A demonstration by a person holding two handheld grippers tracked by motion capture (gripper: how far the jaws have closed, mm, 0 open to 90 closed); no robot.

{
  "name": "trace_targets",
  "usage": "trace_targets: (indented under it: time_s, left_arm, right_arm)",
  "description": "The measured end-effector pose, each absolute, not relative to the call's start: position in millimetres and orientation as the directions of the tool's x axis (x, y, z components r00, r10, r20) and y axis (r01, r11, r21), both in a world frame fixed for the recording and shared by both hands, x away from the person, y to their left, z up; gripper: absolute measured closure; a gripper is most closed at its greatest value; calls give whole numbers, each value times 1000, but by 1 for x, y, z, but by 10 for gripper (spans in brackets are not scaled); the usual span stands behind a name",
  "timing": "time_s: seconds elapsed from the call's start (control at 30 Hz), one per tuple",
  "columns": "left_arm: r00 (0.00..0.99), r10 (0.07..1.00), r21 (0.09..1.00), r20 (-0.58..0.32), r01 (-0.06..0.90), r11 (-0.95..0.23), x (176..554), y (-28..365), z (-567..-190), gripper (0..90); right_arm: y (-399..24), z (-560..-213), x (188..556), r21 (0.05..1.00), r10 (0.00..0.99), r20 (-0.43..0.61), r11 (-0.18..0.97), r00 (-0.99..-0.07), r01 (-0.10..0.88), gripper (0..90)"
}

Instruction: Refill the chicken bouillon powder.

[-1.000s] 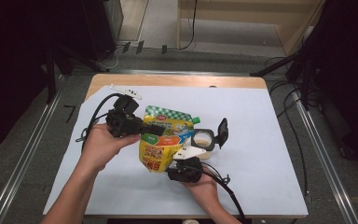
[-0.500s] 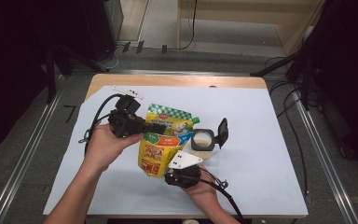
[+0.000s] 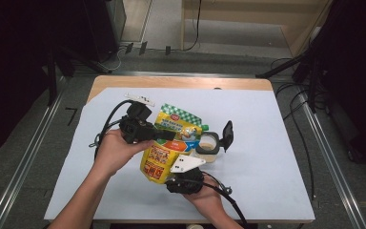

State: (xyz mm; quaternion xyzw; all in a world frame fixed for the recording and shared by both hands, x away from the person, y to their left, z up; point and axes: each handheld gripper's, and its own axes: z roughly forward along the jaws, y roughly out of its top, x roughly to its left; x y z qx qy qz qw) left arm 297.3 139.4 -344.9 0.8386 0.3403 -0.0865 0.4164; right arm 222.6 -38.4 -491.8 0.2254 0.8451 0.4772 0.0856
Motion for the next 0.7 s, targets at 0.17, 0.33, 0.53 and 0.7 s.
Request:
trace_targets:
  time_s: [0.17,0.33,0.53,0.7]
  left_arm:
    - [779,483,658,-399,610,-441,298,140,-347,872]
    - [797,477,663,-371,587,-465,298,138,-351,864]
    - [826,461,690,-324,539,-482,297,132,-359,830]
    - [828,456,689,-326,538,-485,298,127,-366,818]
  right_arm:
    - [-39,-488,222,842,436,113,436,-893,319,557]
    - [-38,-486,222,834,399,163,434,-903,342,563]
    - [-39,-482,222,835,357,211,419,-910,358,583]
    - [-40,-478,220,835,332,228,417,-915,360,600]
